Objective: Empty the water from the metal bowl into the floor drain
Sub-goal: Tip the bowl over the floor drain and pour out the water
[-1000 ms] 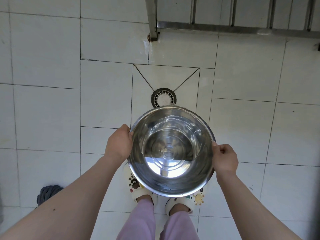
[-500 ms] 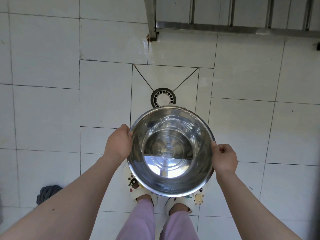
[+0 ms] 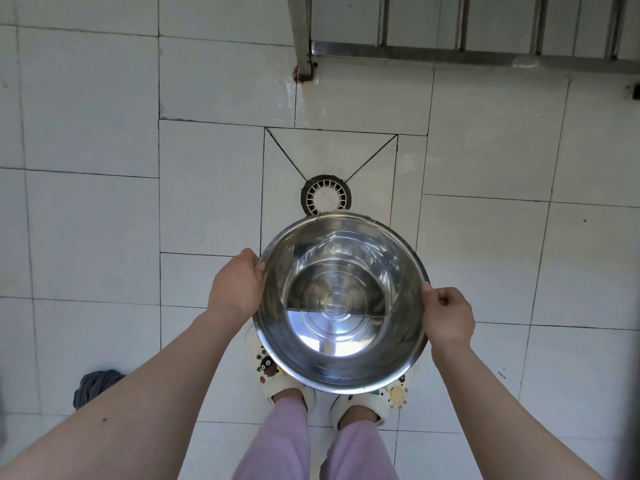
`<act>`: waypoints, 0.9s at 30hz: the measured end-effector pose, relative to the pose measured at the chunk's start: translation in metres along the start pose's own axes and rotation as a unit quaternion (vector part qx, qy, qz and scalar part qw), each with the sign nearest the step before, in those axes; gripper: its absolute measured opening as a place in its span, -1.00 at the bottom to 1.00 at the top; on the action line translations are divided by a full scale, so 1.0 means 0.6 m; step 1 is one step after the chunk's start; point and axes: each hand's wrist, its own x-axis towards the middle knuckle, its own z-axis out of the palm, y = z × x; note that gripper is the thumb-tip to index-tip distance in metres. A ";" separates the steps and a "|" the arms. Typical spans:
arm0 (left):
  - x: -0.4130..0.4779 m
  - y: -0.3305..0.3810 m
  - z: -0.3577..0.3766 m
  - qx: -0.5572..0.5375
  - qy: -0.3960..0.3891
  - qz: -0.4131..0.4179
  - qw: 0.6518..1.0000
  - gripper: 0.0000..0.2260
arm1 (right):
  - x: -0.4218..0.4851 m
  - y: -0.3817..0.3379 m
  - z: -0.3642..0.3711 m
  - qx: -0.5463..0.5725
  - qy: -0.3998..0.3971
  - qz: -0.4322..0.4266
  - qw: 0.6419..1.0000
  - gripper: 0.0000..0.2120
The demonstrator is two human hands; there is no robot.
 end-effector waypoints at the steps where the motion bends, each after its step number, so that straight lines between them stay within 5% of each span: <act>1: 0.000 0.000 0.000 0.002 0.001 0.000 1.000 -0.82 | -0.001 0.000 0.000 -0.001 0.000 -0.001 1.000 -0.72; 27: -0.003 -0.006 0.004 -0.006 -0.001 -0.004 1.000 -0.80 | -0.002 0.008 0.000 0.001 0.000 -0.002 1.000 -0.73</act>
